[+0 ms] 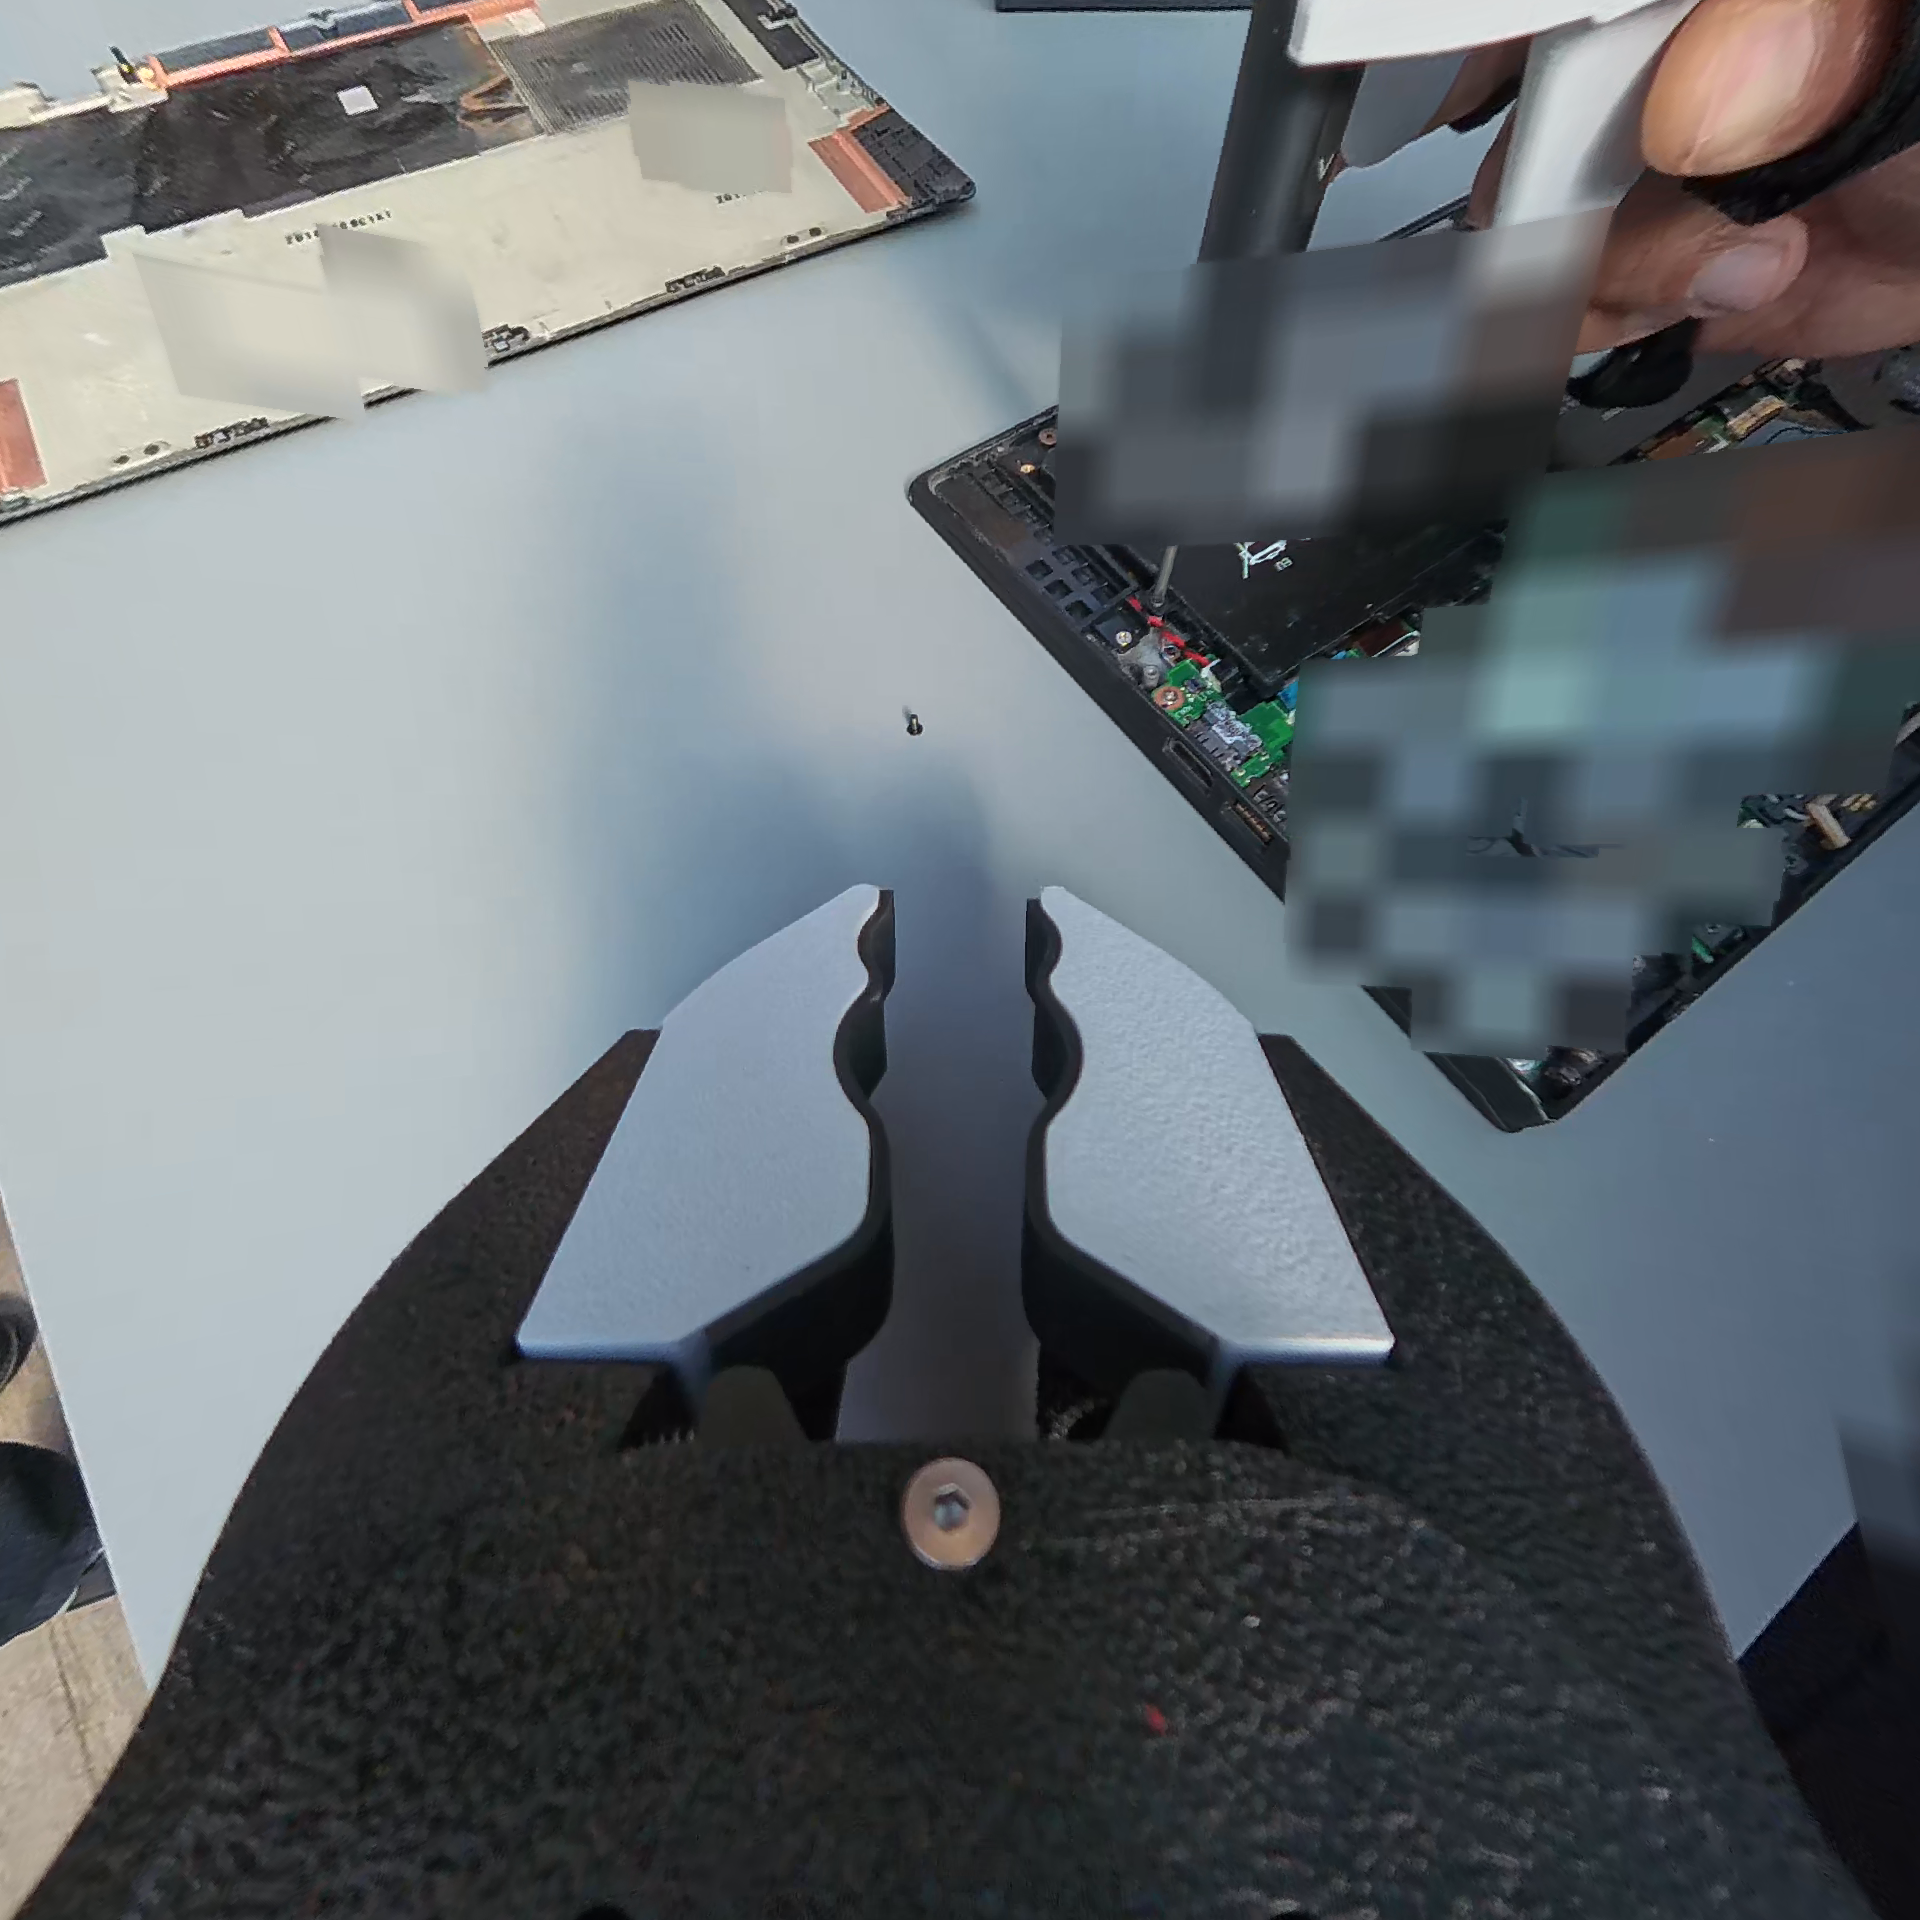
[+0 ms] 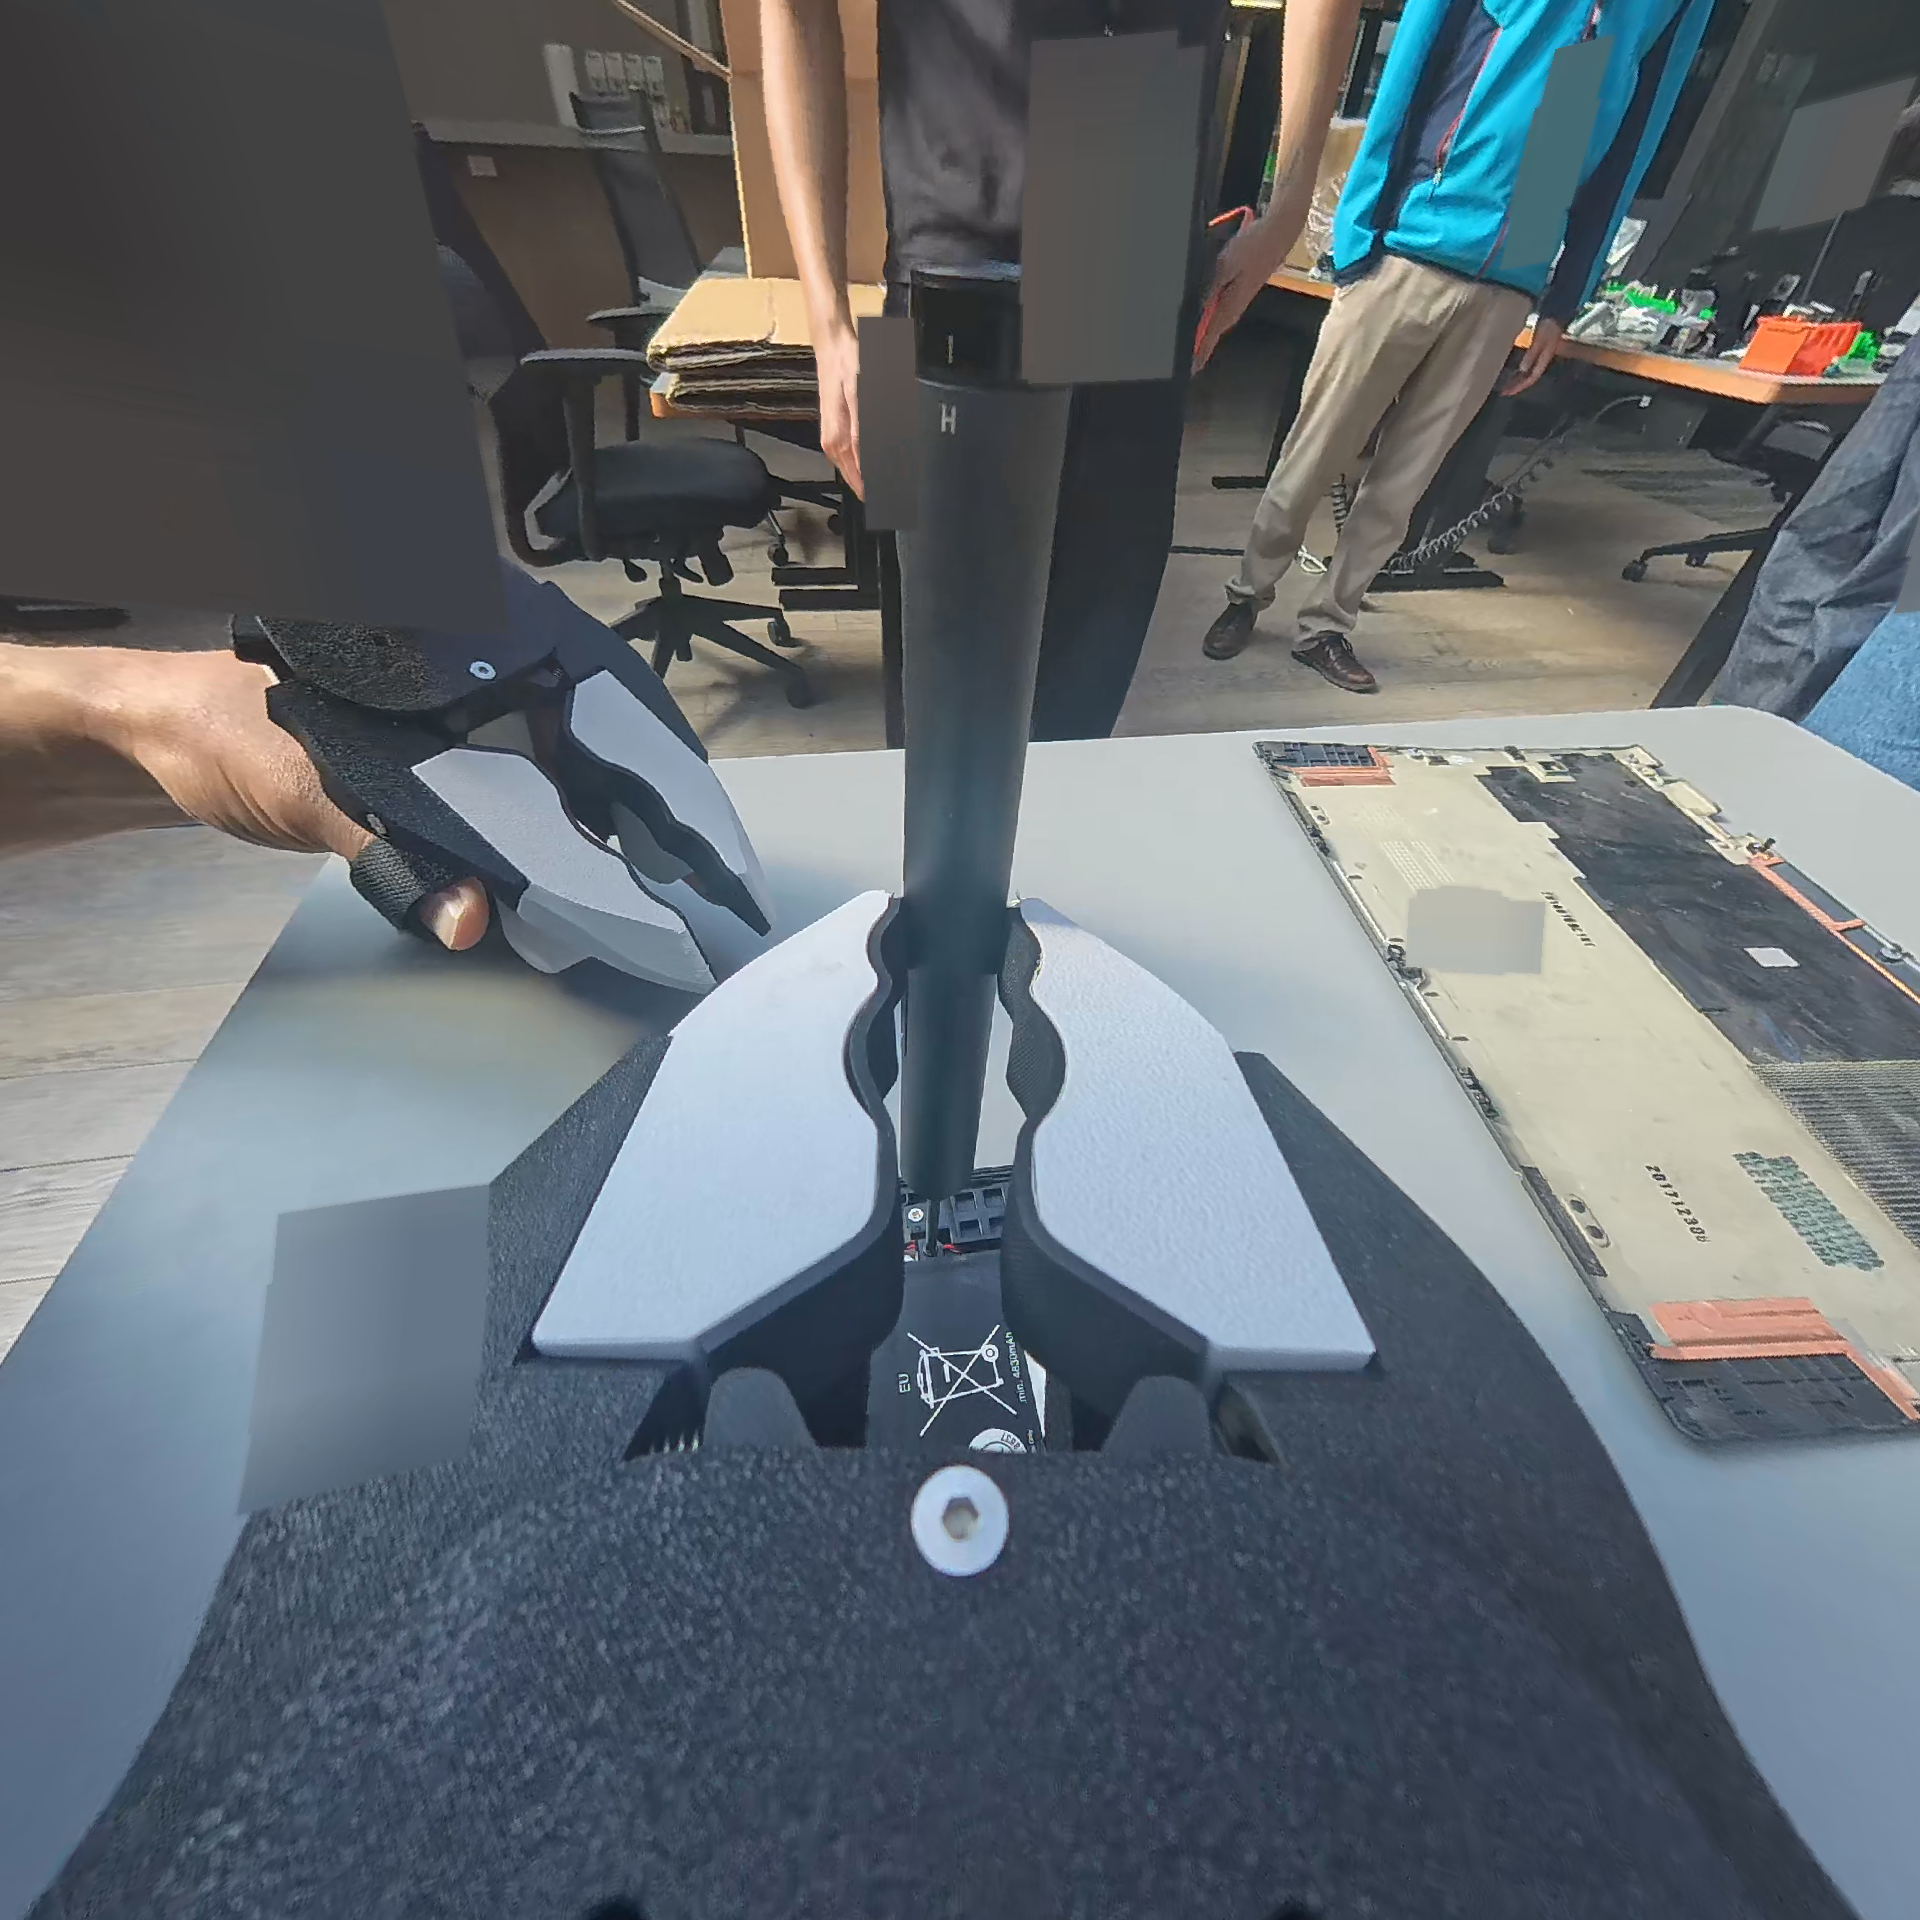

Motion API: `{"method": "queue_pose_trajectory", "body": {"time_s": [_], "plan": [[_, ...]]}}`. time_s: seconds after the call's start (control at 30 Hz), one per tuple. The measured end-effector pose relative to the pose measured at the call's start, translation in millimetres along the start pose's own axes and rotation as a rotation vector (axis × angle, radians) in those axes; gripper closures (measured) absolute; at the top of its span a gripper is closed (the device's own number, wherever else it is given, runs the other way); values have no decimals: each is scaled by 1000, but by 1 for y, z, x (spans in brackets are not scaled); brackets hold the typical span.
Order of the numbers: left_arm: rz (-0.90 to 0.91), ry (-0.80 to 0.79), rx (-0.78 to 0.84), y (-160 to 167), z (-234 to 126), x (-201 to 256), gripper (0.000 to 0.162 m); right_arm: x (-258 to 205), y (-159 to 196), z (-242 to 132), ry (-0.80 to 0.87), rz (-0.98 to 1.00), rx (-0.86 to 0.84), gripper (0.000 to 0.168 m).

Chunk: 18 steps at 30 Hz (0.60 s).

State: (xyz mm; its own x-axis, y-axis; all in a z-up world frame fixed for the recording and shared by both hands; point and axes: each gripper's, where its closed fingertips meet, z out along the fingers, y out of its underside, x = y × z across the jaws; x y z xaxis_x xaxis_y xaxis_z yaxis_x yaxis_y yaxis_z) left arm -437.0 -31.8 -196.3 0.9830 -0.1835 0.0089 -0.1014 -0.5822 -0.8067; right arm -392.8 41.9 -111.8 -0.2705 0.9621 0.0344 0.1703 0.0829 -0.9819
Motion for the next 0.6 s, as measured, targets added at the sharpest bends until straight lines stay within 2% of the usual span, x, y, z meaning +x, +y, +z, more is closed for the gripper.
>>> {"method": "queue_pose_trajectory", "body": {"time_s": [0.6], "plan": [[-16, -23, 0, -3, -10, 1, 145, 0, 0, 1, 8, -21, -23, 151]]}}
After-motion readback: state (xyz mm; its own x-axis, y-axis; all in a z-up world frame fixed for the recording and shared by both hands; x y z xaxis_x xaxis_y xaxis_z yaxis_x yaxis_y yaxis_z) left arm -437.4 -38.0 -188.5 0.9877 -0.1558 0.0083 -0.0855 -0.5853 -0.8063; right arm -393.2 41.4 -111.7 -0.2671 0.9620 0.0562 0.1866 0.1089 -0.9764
